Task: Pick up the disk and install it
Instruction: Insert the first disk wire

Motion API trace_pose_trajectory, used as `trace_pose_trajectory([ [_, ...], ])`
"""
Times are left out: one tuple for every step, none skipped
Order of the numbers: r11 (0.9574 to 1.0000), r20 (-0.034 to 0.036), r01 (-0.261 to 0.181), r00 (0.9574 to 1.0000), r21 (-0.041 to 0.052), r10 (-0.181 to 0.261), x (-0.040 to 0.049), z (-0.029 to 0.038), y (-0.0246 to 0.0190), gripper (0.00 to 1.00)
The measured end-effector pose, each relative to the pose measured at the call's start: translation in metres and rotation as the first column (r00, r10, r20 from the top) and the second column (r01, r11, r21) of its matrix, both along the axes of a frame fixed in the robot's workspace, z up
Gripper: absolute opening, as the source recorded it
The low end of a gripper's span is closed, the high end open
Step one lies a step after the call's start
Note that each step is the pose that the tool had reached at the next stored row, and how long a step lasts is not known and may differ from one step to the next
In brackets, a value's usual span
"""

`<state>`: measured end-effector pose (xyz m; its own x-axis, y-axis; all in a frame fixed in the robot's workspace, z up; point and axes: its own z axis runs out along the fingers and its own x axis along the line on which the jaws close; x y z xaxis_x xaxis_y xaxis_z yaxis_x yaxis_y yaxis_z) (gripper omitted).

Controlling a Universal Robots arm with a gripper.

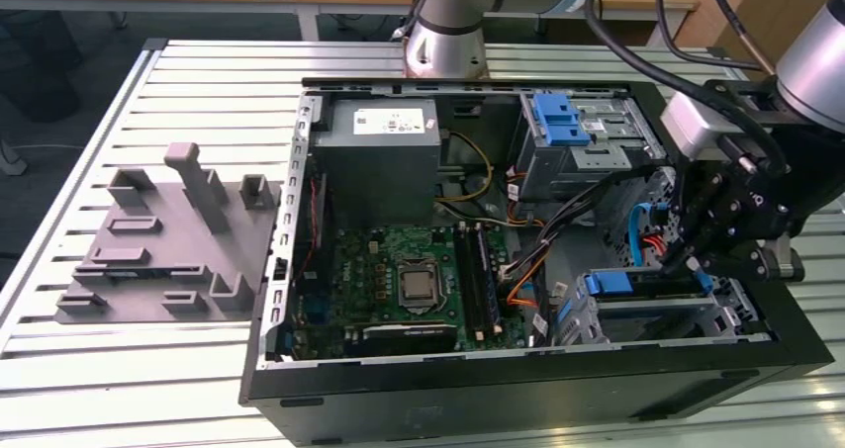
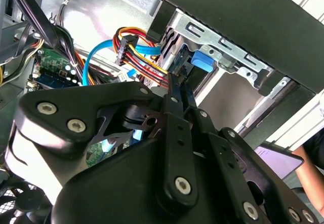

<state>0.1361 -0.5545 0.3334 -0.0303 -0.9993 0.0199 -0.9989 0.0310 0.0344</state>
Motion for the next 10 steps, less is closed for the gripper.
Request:
trace_pose_trajectory([
  [1.0000, 0.0000, 0.000, 1.0000, 0.0001, 0.000, 0.0000, -0.0002, 0.0000, 0.16],
  [1.0000, 0.0000, 0.000, 1.0000, 0.0001, 0.000, 0.0000, -0.0005, 0.0000, 0.16],
  [1.0000, 0.0000, 0.000, 1.0000, 0.0002, 0.000, 0.0000, -0.0008, 0.0000, 0.16],
  [1.0000, 0.0000, 0.000, 1.0000, 0.0001, 0.000, 0.0000, -0.0010, 0.0000, 0.16],
  [1.0000, 0.0000, 0.000, 1.0000, 0.0002, 0.000, 0.0000, -0.0013, 0.0000, 0.16],
  [1.0000, 0.0000, 0.000, 1.0000, 0.0002, 0.000, 0.0000, -0.0016, 0.0000, 0.16],
  [1.0000, 0.0000, 0.000, 1.0000, 0.0003, 0.000, 0.0000, -0.0020, 0.0000, 0.16],
  [1.0000, 0.0000, 0.000, 1.0000, 0.0003, 0.000, 0.0000, -0.0024, 0.0000, 0.16],
  [1.0000, 0.0000, 0.000, 1.0000, 0.0002, 0.000, 0.0000, -0.0026, 0.0000, 0.16],
  [1.0000, 0.0000, 0.001, 1.0000, 0.0001, -0.001, 0.0000, -0.0027, 0.0000, 0.16],
])
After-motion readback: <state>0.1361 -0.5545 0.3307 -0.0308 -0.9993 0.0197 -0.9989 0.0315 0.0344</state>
